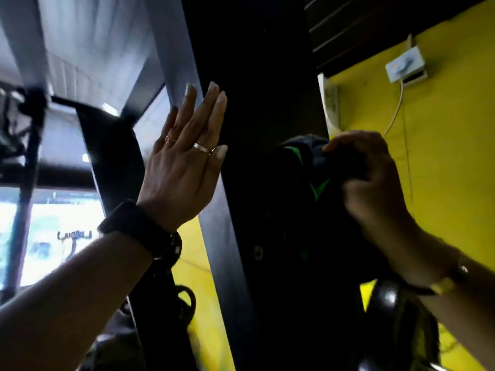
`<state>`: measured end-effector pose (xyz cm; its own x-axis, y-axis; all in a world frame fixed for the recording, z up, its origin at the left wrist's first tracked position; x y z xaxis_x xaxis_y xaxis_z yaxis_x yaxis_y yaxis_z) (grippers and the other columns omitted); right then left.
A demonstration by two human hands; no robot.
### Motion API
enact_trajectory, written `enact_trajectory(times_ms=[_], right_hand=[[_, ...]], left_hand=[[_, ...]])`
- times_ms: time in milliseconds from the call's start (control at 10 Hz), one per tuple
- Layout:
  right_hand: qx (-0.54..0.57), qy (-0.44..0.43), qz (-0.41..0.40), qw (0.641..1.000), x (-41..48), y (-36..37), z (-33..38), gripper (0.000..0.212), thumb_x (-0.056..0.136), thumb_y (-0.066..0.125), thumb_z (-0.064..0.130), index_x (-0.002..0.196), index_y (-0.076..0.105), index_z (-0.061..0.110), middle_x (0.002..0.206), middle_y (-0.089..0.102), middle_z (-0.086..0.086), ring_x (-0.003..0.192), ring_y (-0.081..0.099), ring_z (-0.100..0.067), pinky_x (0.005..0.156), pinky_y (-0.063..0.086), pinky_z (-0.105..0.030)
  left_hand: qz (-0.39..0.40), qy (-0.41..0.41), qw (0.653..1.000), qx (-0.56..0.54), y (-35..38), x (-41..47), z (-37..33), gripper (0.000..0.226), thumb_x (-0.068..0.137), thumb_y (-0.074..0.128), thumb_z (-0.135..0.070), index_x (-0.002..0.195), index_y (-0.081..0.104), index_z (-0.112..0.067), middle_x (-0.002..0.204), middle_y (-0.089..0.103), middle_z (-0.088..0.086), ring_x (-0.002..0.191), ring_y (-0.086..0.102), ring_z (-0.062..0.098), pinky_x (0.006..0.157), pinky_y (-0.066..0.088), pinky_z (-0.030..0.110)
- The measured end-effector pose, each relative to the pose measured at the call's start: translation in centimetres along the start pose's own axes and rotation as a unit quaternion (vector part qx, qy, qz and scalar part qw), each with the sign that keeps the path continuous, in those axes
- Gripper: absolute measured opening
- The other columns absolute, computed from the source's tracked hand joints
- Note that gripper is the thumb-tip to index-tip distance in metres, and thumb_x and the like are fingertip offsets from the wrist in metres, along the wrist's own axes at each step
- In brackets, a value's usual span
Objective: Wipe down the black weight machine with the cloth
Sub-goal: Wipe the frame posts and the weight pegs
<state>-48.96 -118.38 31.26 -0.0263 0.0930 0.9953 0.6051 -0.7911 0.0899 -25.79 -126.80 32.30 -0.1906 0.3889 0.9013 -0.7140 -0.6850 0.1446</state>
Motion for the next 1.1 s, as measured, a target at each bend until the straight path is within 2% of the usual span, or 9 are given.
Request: enact_trajectory(times_ms=[100, 300, 400, 500, 600, 700, 800, 900, 1100], right_hand=[[-0.098, -0.07, -0.055, 0.991, 5.6, 1.6, 0.6, 0.036, 0.067, 0.05, -0.003, 0.095, 0.065, 0.014, 0.105, 0.062, -0.008, 0.109, 0.051, -0.022, 0.094, 0.023, -0.011], [-0.087, 0.106, -0.213, 0.967, 12.3, 5.5, 4.5, 0.047, 0.084, 0.048, -0.003, 0.128, 0.044, 0.015, 0.149, 0.024, -0.015, 0.135, 0.024, -0.034, 0.102, 0.028, -0.055], [-0.146, 0.103, -0.098, 0.979, 15.3, 8.5, 6.5, 0.057, 0.092, 0.049, 0.012, 0.145, 0.027, 0.011, 0.15, 0.02, -0.019, 0.135, 0.022, -0.038, 0.105, 0.028, -0.06], [-0.111, 0.055, 0.056, 0.991, 15.0, 11.6, 7.9, 0.052, 0.084, 0.035, 0.041, 0.134, 0.037, 0.026, 0.144, 0.027, 0.002, 0.133, 0.026, -0.028, 0.103, 0.032, -0.053], [-0.004, 0.063, 0.063, 0.996, 14.1, 12.4, 8.1, 0.059, 0.077, 0.024, 0.056, 0.128, 0.037, 0.03, 0.146, 0.027, 0.009, 0.141, 0.018, -0.025, 0.109, 0.018, -0.061], [0.031, 0.078, 0.04, 0.996, 14.4, 12.8, 8.0, 0.086, 0.072, 0.024, 0.078, 0.149, 0.013, 0.04, 0.156, 0.02, 0.003, 0.147, 0.005, -0.03, 0.11, 0.005, -0.067], [-0.013, 0.067, 0.047, 0.997, 15.5, 13.8, 8.2, 0.084, 0.076, 0.025, 0.085, 0.144, -0.013, 0.055, 0.158, 0.011, -0.004, 0.146, -0.002, -0.038, 0.107, 0.001, -0.072], [-0.045, 0.044, 0.02, 0.998, 17.7, 14.1, 7.5, 0.055, 0.088, 0.03, 0.075, 0.14, 0.02, 0.06, 0.151, 0.019, 0.005, 0.144, 0.012, -0.037, 0.108, 0.012, -0.068], [-0.09, 0.085, -0.028, 0.992, 23.1, 13.7, 4.8, 0.051, 0.097, 0.035, 0.053, 0.145, 0.027, 0.041, 0.158, 0.013, 0.012, 0.144, 0.014, -0.037, 0.109, 0.021, -0.061]], left_hand=[[0.0, 0.014, 1.0, 0.009, -0.4, 3.6, 2.0, 0.052, 0.104, 0.028, -0.028, 0.15, 0.028, -0.003, 0.158, 0.025, 0.009, 0.148, 0.015, 0.029, 0.121, 0.012, 0.035], [-0.04, -0.006, 0.999, -0.02, -1.5, 11.4, 6.6, 0.058, 0.101, 0.024, -0.035, 0.152, 0.024, -0.008, 0.16, 0.02, 0.006, 0.149, 0.008, 0.022, 0.116, 0.0, 0.013], [-0.044, -0.057, 0.995, -0.074, -1.6, 15.1, 8.0, 0.063, 0.099, 0.019, -0.041, 0.153, 0.019, -0.009, 0.161, 0.015, 0.004, 0.15, 0.002, 0.02, 0.112, -0.005, 0.008], [-0.042, -0.046, 0.996, -0.069, -1.9, 18.0, 9.7, 0.06, 0.098, 0.021, -0.031, 0.151, 0.02, -0.001, 0.16, 0.016, 0.013, 0.15, 0.003, 0.028, 0.112, -0.003, 0.011], [0.008, -0.041, 0.998, -0.053, -2.1, 19.2, 11.5, 0.063, 0.096, 0.025, -0.032, 0.147, 0.026, 0.006, 0.157, 0.021, 0.022, 0.148, 0.012, 0.038, 0.12, 0.003, 0.021], [0.038, -0.08, 0.988, -0.128, 0.2, 19.6, 13.3, 0.056, 0.093, 0.042, -0.016, 0.142, 0.036, 0.01, 0.15, 0.032, 0.029, 0.142, 0.027, 0.044, 0.117, 0.022, 0.053], [0.038, -0.103, 0.987, -0.119, 1.8, 18.7, 13.6, 0.072, 0.087, 0.031, -0.04, 0.146, 0.036, 0.001, 0.154, 0.033, 0.018, 0.144, 0.029, 0.031, 0.118, 0.023, 0.041], [-0.054, -0.132, 0.964, -0.226, 2.6, 18.1, 12.2, 0.066, 0.092, 0.026, -0.033, 0.152, 0.024, -0.005, 0.16, 0.02, 0.011, 0.149, 0.014, 0.024, 0.122, 0.011, 0.032], [-0.097, -0.1, 0.951, -0.275, 2.6, 18.1, 11.6, 0.064, 0.096, 0.026, -0.032, 0.155, 0.01, -0.012, 0.163, 0.001, 0.005, 0.15, -0.007, 0.018, 0.122, -0.002, 0.041]])
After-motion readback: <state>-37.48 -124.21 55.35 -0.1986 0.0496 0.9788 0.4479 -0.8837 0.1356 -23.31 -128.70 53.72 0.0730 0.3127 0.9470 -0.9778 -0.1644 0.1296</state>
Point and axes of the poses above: each hand's wrist, its own x-axis towards the middle knuckle, its own y-axis out of the palm, z = x × y, the point moved 2 cm from there along x, towards the middle knuckle
